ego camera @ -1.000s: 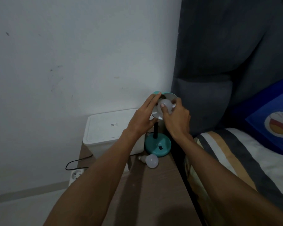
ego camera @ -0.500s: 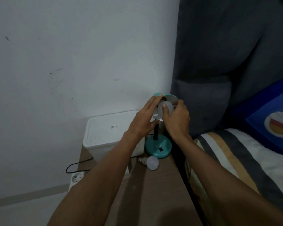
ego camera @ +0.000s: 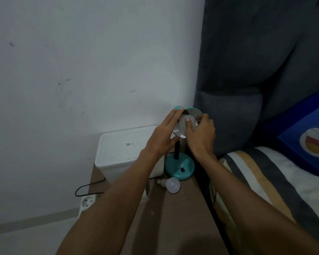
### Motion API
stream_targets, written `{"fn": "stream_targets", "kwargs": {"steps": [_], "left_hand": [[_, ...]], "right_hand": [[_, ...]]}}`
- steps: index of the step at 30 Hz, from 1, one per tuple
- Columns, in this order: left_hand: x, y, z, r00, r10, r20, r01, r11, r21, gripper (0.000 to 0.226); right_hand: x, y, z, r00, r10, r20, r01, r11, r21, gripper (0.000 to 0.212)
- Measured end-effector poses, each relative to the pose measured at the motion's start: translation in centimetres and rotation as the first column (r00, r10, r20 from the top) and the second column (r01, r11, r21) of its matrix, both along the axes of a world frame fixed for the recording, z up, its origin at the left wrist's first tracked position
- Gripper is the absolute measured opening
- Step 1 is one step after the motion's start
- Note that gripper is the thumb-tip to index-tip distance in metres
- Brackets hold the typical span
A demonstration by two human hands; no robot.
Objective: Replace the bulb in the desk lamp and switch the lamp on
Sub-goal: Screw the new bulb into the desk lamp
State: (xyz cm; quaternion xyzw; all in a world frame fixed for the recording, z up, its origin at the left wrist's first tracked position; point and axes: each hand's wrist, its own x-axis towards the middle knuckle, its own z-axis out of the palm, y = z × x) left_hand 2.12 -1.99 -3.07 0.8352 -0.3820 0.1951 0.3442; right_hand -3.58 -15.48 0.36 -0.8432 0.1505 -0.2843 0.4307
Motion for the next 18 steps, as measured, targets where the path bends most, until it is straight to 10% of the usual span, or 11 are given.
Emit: {"fn": "stream_targets", "kwargs": {"steps": [18], "left_hand": [[0.07, -0.1, -0.15, 1.0, 0.014, -0.012, -0.013, 1.0, 0.007, 0.094]], "right_hand": [[-0.26, 0.2, -0.61, 0.995, 0.097, 0.033, -0.093, 0.989, -0.111, 0.047]]}}
